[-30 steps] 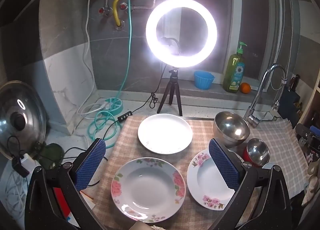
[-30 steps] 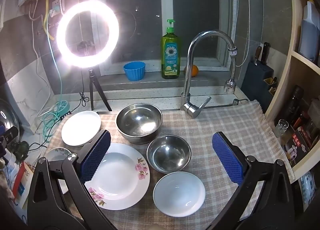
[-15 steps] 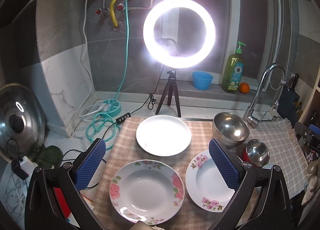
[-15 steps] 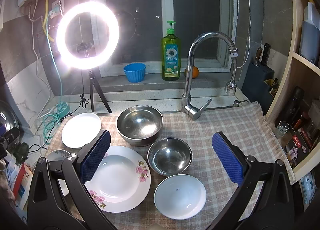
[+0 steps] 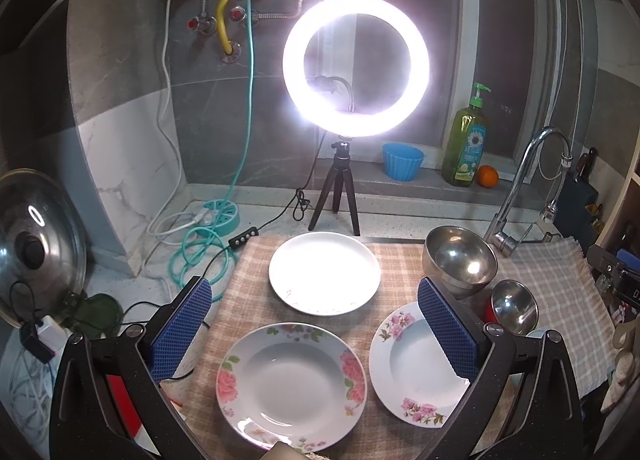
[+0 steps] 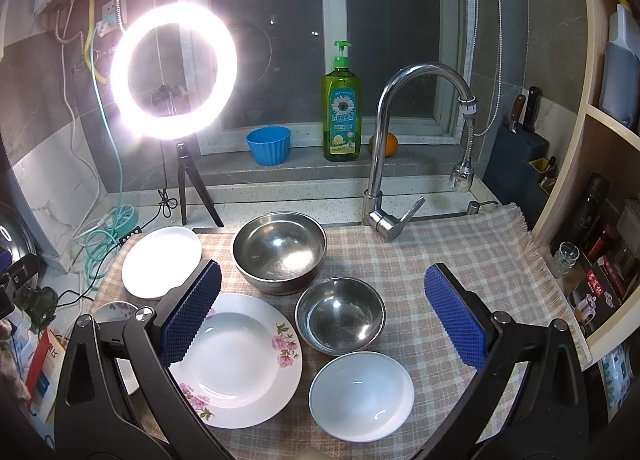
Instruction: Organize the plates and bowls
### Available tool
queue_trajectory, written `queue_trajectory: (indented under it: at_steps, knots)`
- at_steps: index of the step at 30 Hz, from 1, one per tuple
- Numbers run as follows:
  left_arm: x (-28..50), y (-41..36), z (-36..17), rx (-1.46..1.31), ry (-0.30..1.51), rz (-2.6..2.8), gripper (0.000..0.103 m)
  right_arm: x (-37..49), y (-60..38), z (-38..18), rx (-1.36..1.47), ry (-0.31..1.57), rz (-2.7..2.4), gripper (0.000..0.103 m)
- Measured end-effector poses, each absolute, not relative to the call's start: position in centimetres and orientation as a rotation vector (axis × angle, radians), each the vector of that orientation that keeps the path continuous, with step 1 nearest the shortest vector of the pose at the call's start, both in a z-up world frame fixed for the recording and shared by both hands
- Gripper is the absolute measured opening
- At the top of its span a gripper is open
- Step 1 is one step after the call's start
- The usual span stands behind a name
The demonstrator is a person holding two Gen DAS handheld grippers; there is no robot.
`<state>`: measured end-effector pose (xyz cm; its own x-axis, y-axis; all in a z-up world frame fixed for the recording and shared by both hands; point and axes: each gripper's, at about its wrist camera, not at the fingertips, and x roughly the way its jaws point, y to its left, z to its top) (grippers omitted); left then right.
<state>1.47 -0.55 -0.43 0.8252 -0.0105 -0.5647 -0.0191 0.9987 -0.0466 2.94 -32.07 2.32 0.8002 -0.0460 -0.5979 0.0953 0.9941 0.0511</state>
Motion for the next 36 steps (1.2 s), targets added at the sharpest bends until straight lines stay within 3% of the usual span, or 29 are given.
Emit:
queue_trajectory:
  at_steps: [36]
  knots:
    - [1.70,-0.78,-0.62,-0.054,0.607,0.000,0.102,3.15,-32.06,2.03,0.080,0.644,-0.075,0.103]
